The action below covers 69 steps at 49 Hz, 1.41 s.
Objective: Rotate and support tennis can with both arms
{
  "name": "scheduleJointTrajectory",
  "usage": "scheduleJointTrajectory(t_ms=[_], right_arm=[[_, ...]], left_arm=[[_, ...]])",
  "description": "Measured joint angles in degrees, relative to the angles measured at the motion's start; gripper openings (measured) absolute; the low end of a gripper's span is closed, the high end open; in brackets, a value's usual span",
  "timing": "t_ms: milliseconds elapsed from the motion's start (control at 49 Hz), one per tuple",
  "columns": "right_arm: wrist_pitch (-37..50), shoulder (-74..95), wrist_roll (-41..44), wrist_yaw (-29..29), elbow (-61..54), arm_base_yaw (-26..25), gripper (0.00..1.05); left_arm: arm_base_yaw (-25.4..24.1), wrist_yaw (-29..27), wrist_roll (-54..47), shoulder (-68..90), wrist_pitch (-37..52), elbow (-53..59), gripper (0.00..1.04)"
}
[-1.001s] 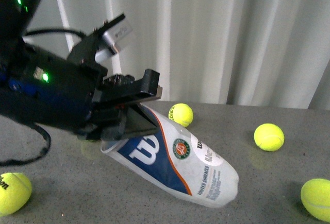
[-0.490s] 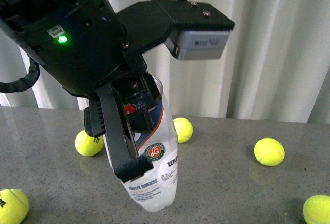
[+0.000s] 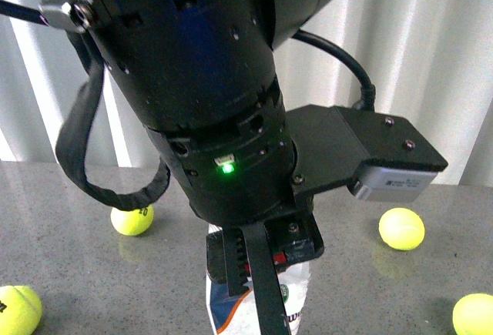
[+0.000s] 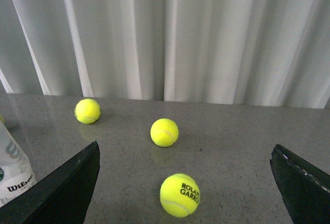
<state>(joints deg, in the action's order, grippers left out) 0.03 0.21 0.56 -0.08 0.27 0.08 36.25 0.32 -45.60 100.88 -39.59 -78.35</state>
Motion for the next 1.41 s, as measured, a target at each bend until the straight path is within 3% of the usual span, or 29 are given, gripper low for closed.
scheduleJointTrajectory(t_ms=[368, 613, 981, 1124, 1246, 1410], right_arm=[[0.0, 0.0, 0.0, 0.0, 0.0, 0.0, 0.98], [0.0, 0.0, 0.0, -0.02, 0.0, 0.0, 0.98], [0.0, 0.0, 0.0, -0.02, 0.0, 0.0, 0.98], [0.0, 0.0, 0.0, -0.02, 0.0, 0.0, 0.98], [0.0, 0.0, 0.0, -0.02, 0.0, 0.0, 0.98], [0.0, 0.0, 0.0, 0.0, 0.0, 0.0, 0.98]], left_arm=[[0.07, 0.66, 2.21, 2.19, 2.27, -0.09, 0.04], [0.02, 2.6, 5.01, 2.62, 1.57, -1.68, 0.49], [-0.15, 4.39, 5.14, -3.89, 0.55, -1.79, 1.0], [-1.07, 5.79, 6.47, -8.2, 2.47, -1.07, 0.98], [-2.73, 6.36, 12.61, -12.7, 9.68, 1.6, 0.98], [-5.49, -2.01, 28.61, -18.18, 25.22, 8.22, 0.98]])
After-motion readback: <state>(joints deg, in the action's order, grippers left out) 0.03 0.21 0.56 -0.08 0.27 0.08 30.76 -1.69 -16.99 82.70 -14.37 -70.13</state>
